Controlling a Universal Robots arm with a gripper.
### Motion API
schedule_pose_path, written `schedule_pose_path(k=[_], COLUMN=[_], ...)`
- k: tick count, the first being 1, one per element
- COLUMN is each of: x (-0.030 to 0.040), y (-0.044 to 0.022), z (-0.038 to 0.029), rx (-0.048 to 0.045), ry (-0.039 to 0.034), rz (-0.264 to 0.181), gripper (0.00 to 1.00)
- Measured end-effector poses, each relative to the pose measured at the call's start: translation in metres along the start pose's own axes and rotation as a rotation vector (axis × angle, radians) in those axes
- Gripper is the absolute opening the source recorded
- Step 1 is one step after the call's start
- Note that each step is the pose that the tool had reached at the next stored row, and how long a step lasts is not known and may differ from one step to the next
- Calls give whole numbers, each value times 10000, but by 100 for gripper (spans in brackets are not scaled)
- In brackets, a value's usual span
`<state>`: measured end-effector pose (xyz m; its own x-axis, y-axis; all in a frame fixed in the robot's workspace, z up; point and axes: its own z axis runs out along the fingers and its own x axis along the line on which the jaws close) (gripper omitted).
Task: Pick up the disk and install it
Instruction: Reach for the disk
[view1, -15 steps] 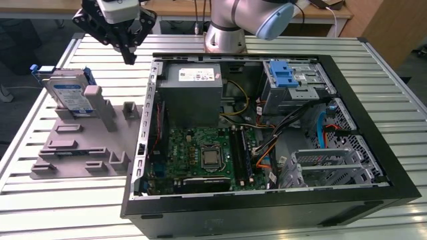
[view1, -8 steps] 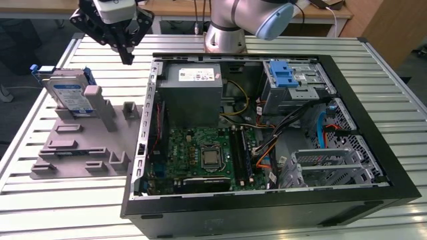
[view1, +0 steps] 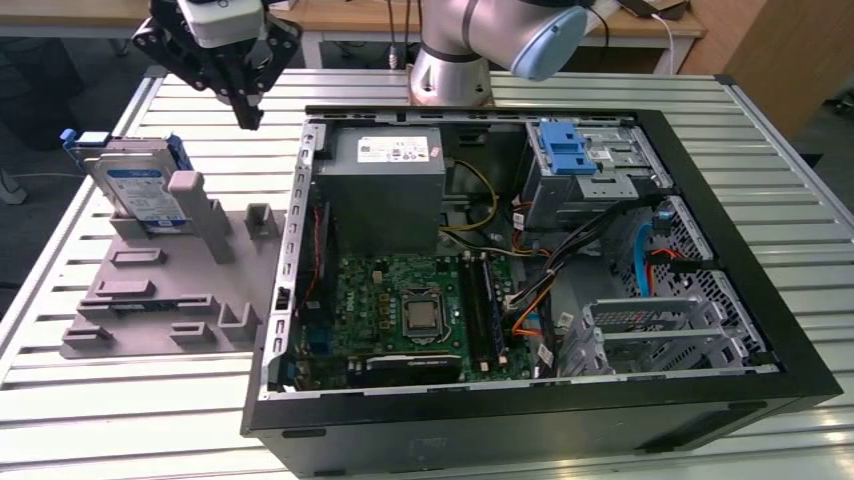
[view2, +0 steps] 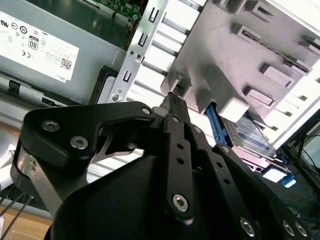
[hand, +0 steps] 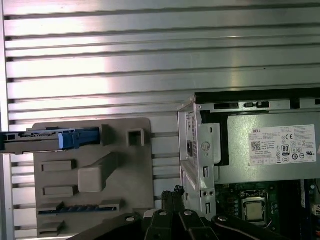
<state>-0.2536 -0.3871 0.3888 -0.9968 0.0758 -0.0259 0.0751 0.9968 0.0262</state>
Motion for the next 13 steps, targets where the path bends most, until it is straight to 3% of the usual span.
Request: schedule_pose_path(k=[13], x=[87], y=[-6], z=[1], rx=[0], ry=[0], rz=[0], gripper=[11])
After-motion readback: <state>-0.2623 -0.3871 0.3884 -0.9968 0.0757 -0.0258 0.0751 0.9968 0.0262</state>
